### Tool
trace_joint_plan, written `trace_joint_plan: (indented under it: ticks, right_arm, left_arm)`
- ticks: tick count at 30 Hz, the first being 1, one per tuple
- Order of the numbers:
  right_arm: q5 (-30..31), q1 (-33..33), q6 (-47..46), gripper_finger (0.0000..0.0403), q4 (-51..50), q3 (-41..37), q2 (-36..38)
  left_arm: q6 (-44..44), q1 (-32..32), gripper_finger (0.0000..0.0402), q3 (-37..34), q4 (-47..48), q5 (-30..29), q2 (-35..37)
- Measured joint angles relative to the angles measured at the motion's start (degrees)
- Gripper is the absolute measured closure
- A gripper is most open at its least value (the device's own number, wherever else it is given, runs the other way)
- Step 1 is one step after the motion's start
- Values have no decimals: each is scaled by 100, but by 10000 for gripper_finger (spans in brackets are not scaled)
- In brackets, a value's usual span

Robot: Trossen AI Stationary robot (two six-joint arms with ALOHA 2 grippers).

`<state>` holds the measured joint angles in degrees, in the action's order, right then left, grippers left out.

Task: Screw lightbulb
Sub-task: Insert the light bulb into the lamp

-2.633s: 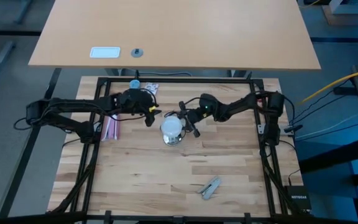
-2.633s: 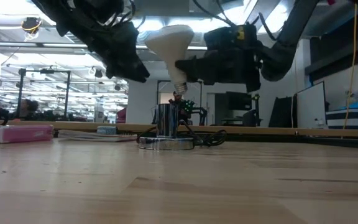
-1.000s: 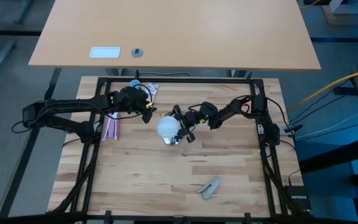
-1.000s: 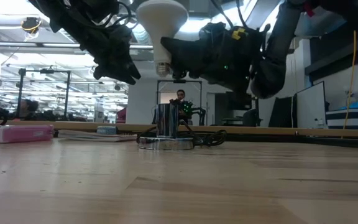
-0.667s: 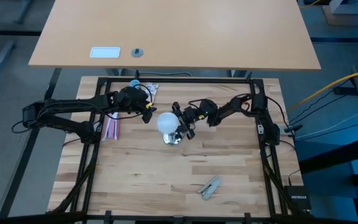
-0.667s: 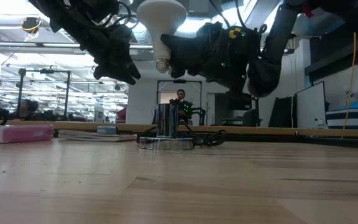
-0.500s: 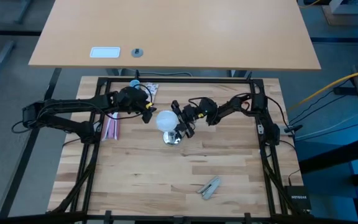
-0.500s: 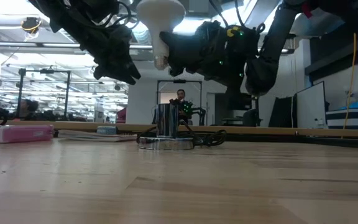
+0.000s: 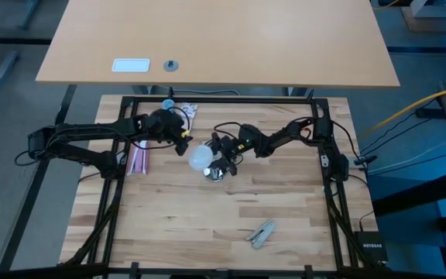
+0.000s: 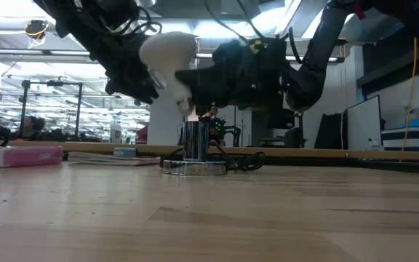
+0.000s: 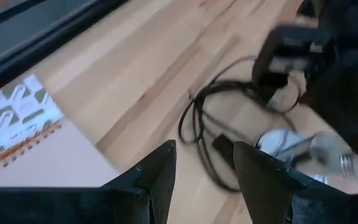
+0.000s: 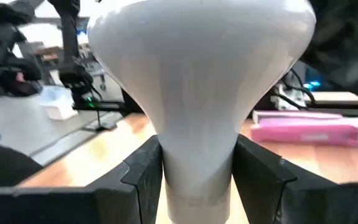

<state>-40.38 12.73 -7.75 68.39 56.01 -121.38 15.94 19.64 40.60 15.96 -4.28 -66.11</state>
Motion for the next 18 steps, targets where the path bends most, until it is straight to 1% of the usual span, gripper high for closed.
trace_joint_plan:
  ticks: [5,9,13,18]
  right_arm:
    - [218,36,95,232,150,0,0]
    - [238,180,77,232,252,0,2]
    - [219,326,-108,232,249,-2,2]
    - [-27,382,-253,232,255,-43,2]
  left_arm:
    - [-287,0,247,0,790,1,0]
    - [-466,2,247,0,1255,3,0]
    - [-658,0,247,0,1393,148,0]
    - [-883,-20,247,0,1260,640,0]
